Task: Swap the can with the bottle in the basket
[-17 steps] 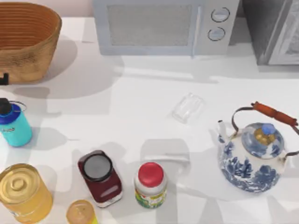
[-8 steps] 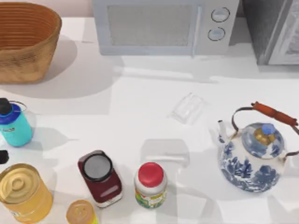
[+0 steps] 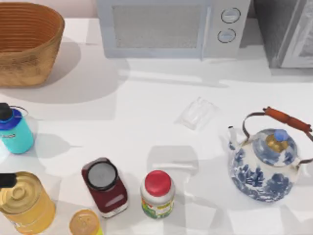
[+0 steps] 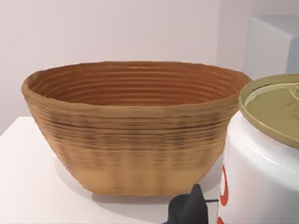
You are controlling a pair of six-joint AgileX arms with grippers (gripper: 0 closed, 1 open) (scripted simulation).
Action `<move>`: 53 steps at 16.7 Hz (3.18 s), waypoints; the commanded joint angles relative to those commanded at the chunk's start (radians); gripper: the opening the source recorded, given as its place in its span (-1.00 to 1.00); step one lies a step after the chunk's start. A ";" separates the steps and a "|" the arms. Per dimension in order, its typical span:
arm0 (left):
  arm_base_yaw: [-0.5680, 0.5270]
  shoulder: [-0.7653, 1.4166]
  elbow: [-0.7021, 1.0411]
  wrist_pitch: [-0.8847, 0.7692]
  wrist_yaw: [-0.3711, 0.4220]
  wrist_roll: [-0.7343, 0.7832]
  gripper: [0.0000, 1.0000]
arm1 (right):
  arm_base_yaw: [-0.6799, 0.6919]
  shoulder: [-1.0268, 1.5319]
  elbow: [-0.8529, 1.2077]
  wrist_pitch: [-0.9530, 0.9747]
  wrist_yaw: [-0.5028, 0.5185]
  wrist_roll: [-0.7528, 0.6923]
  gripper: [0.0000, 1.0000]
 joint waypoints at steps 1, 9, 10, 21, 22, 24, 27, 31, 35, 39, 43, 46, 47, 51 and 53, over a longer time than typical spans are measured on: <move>0.000 0.000 0.000 0.000 0.000 0.000 -1.00 | 0.000 0.000 0.000 0.000 0.000 0.000 1.00; -0.024 0.157 0.108 0.110 0.090 0.011 -1.00 | 0.000 0.000 0.000 0.000 0.000 0.000 1.00; -0.035 0.219 0.147 0.151 0.126 0.013 -1.00 | 0.000 0.000 0.000 0.000 0.000 0.000 1.00; -0.224 1.418 0.734 0.766 0.713 0.032 -1.00 | 0.000 0.000 0.000 0.000 0.000 0.000 1.00; -0.242 1.544 0.789 0.824 0.770 0.032 -1.00 | 0.000 0.000 0.000 0.000 0.000 0.000 1.00; -0.275 1.788 0.893 0.934 0.877 0.031 -1.00 | 0.000 0.000 0.000 0.000 0.000 0.000 1.00; -0.319 2.112 1.032 1.080 1.021 0.029 -1.00 | 0.000 0.000 0.000 0.000 0.000 0.000 1.00; -0.362 2.420 1.171 1.226 1.164 0.027 -1.00 | 0.000 0.000 0.000 0.000 0.000 0.000 1.00; -0.383 2.558 1.238 1.297 1.232 0.025 -1.00 | 0.000 0.000 0.000 0.000 0.000 0.000 1.00; -0.384 2.566 1.242 1.301 1.236 0.025 -1.00 | 0.000 0.000 0.000 0.000 0.000 0.000 1.00; -0.384 2.566 1.242 1.301 1.236 0.025 -0.55 | 0.000 0.000 0.000 0.000 0.000 0.000 1.00; -0.384 2.566 1.242 1.301 1.236 0.025 -0.10 | 0.000 0.000 0.000 0.000 0.000 0.000 1.00; -0.384 2.566 1.242 1.301 1.236 0.025 0.06 | 0.000 0.000 0.000 0.000 0.000 0.000 1.00; -0.384 2.566 1.242 1.301 1.236 0.025 0.66 | 0.000 0.000 0.000 0.000 0.000 0.000 1.00; -0.384 2.566 1.242 1.301 1.236 0.025 0.96 | 0.000 0.000 0.000 0.000 0.000 0.000 1.00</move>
